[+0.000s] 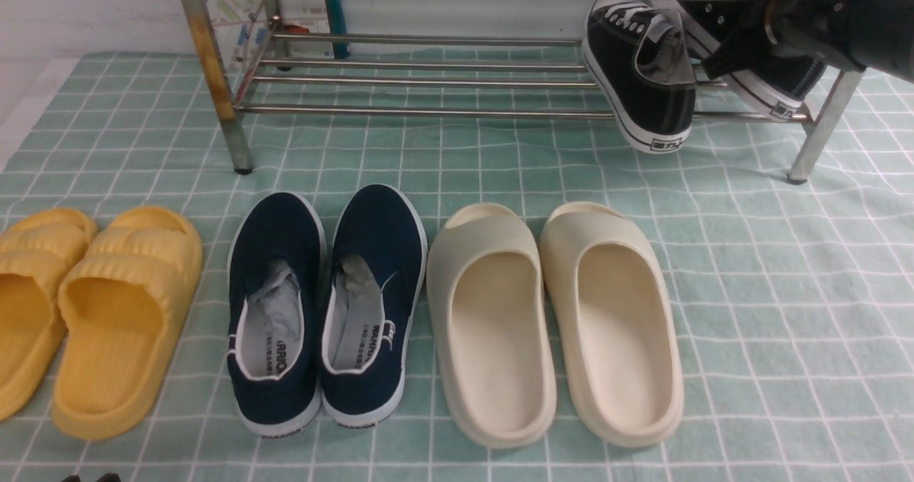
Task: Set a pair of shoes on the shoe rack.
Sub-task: Use the right arm to put a shoe into the shoe rack
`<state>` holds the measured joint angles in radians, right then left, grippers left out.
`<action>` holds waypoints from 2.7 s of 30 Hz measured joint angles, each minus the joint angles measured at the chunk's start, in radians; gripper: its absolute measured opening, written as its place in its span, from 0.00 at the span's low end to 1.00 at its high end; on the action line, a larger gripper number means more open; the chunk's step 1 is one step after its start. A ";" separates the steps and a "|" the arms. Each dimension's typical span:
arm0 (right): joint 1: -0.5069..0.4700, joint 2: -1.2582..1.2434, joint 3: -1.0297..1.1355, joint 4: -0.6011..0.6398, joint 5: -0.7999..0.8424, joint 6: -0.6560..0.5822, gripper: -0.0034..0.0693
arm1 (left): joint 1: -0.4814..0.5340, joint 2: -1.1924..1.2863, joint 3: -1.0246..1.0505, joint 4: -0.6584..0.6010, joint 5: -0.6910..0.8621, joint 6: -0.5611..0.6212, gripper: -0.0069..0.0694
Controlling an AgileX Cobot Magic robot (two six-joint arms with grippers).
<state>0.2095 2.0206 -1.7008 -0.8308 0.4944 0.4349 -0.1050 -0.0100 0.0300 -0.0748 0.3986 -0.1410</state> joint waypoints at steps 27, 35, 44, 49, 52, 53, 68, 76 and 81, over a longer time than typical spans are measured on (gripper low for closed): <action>-0.088 -0.072 -0.041 0.765 0.188 -0.417 0.80 | 0.000 0.000 0.000 0.000 0.000 0.000 0.40; -0.212 -0.052 -0.059 1.185 0.176 -0.714 0.70 | 0.000 0.000 0.000 0.000 0.000 0.000 0.40; -0.214 0.035 -0.059 1.373 0.080 -0.929 0.37 | 0.000 0.000 0.000 0.000 0.000 0.000 0.40; -0.213 0.043 -0.059 1.371 0.067 -0.938 0.07 | 0.000 0.000 0.000 0.000 0.000 0.000 0.40; -0.209 0.032 -0.058 1.355 0.072 -0.938 0.06 | 0.000 0.000 0.000 0.000 0.000 0.000 0.40; -0.208 0.021 -0.058 1.342 0.088 -0.938 0.06 | 0.000 0.000 0.000 0.000 0.000 0.000 0.40; -0.202 0.002 -0.090 1.220 0.148 -1.024 0.06 | 0.000 0.000 0.000 0.000 0.000 0.000 0.40; -0.198 0.036 -0.090 1.219 0.138 -1.036 0.06 | 0.000 0.000 0.000 0.000 0.000 0.000 0.40; -0.198 0.045 -0.093 1.230 0.112 -1.027 0.07 | 0.000 0.000 0.000 0.000 0.000 0.000 0.40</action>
<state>0.0117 2.0657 -1.7938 0.3991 0.6067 -0.5923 -0.1050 -0.0100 0.0300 -0.0748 0.3986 -0.1410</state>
